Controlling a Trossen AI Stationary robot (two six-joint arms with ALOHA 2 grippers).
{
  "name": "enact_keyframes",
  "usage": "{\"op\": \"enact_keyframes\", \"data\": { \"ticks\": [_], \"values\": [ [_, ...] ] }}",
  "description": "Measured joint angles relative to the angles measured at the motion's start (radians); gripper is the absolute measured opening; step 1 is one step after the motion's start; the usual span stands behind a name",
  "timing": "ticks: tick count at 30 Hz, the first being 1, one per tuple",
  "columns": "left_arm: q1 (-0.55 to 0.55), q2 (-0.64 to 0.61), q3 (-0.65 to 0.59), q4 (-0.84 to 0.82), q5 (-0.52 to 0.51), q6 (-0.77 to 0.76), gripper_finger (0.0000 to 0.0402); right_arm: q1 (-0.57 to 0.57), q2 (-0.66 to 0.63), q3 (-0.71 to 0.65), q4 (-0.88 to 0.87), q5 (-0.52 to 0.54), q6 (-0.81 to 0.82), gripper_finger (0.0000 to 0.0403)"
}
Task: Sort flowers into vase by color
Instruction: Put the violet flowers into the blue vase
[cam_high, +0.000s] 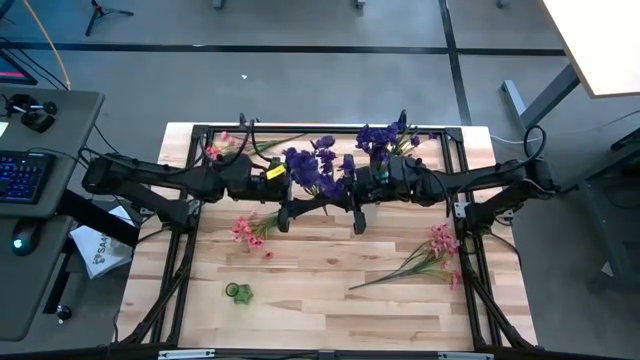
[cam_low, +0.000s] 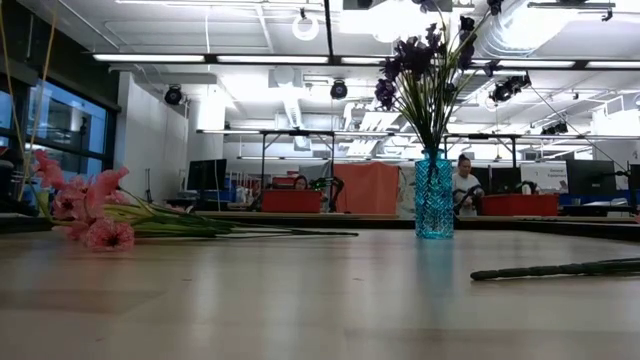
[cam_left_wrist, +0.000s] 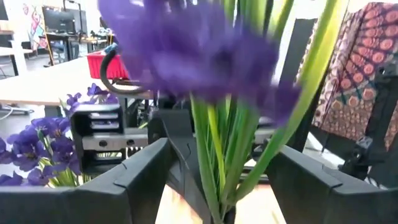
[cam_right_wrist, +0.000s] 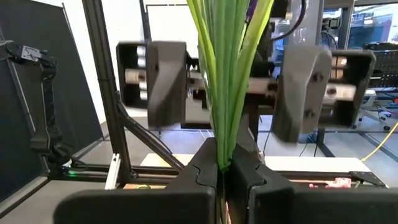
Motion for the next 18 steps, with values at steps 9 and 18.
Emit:
{"op": "enact_keyframes", "data": {
  "ticks": [9,18],
  "values": [
    [0.0,0.049,-0.001,0.069,-0.022,0.003,0.0131,0.0,0.0,0.0,0.001,0.002,0.0,0.0],
    [-0.006,0.046,-0.001,0.105,-0.022,0.053,0.002,-0.001,0.0,0.0,0.0,0.0,-0.001,0.0]
  ]
}}
